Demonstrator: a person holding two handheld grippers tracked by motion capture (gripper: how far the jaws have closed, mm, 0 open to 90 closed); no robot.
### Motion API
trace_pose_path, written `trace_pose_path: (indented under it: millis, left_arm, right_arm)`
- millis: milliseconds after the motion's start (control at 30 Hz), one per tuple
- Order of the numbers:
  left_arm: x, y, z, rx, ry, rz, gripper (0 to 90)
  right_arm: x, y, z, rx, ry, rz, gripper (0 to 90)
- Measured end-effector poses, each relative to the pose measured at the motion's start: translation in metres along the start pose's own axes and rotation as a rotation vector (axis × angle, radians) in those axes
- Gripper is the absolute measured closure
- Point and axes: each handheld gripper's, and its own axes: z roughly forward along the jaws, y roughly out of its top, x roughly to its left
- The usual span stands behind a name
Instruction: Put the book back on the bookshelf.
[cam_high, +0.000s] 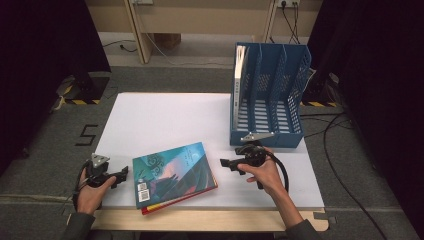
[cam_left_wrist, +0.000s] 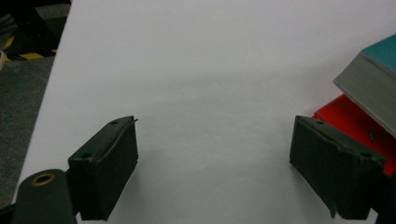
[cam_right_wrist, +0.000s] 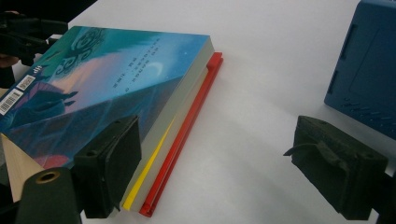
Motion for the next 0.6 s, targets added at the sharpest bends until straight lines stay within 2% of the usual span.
trace_pose_path:
  millis: [167, 200, 300, 400, 600]
  left_arm:
    - [-0.003, 0.001, -0.006, -0.013, -0.019, 0.002, 14.9]
    - [-0.007, 0.002, -0.009, -0.010, -0.041, 0.017, 14.9]
    - [-0.014, 0.005, -0.013, -0.010, -0.058, 0.058, 14.9]
    - [-0.017, 0.007, -0.017, -0.018, -0.071, 0.064, 14.9]
    - [-0.023, 0.008, -0.021, 0.005, -0.087, 0.067, 24.9]
  right_arm:
    - [0.001, -0.003, 0.002, 0.015, 0.005, -0.002, 17.6]
    - [0.002, -0.003, 0.003, 0.017, 0.008, -0.008, 17.7]
    - [0.002, -0.004, 0.003, 0.024, 0.007, -0.006, 17.9]
    - [0.001, -0.005, 0.004, 0.027, 0.010, -0.005, 18.1]
    - [0.001, -0.006, 0.004, 0.036, 0.012, -0.003, 18.6]
